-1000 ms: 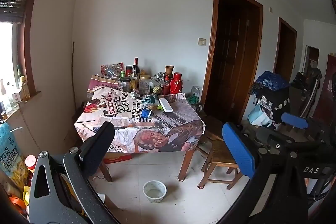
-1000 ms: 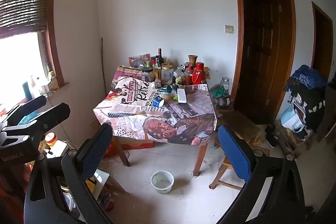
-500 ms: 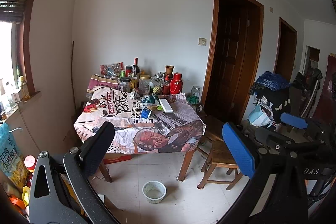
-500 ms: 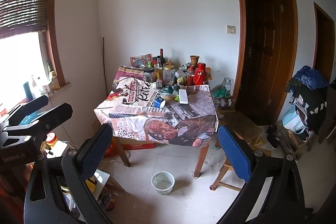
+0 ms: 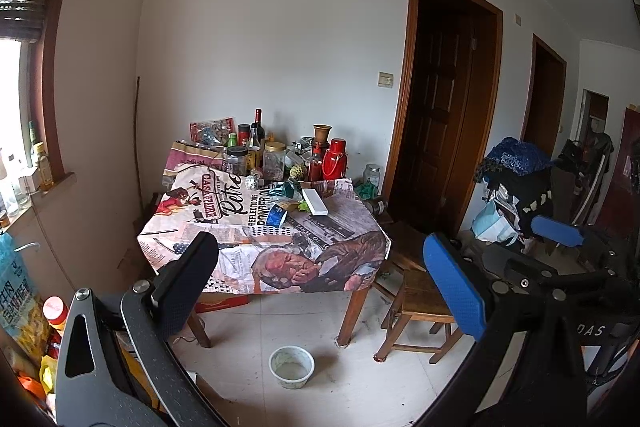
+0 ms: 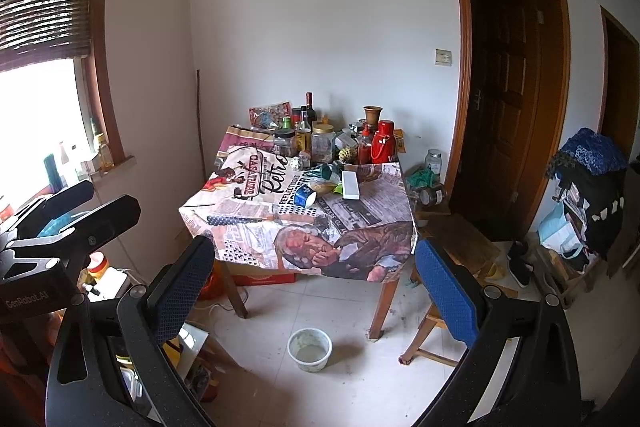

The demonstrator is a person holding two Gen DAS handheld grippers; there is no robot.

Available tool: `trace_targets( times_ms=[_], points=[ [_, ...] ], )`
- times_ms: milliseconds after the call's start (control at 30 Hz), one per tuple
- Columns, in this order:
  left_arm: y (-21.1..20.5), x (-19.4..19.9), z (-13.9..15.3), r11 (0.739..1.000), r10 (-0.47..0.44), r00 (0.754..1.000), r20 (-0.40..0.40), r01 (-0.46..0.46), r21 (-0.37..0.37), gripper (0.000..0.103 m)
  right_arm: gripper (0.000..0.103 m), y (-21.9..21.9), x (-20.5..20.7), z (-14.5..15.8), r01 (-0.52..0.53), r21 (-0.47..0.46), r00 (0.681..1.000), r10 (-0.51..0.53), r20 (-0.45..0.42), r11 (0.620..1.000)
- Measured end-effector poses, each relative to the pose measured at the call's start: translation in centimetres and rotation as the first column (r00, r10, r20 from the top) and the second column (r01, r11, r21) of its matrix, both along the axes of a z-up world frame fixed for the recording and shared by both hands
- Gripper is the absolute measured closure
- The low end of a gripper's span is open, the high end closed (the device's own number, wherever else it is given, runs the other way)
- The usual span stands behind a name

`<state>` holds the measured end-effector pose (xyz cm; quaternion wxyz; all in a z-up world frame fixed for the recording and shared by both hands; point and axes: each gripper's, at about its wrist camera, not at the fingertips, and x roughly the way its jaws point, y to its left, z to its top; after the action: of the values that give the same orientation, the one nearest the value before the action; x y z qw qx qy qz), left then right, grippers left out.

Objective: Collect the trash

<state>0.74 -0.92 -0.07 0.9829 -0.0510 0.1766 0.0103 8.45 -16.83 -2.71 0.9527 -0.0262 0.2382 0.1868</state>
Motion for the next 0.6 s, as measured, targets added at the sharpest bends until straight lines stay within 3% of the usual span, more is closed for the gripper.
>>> trace_targets(
  times_ms=[600],
  points=[
    [-0.25, 0.88, -0.36, 1.0, -0.008, 1.0, -0.011, 0.008, 0.004, 0.0, 0.003, 0.25, 0.88, -0.32, 0.004, 0.001, 1.0, -0.004, -0.006, 1.0]
  ],
)
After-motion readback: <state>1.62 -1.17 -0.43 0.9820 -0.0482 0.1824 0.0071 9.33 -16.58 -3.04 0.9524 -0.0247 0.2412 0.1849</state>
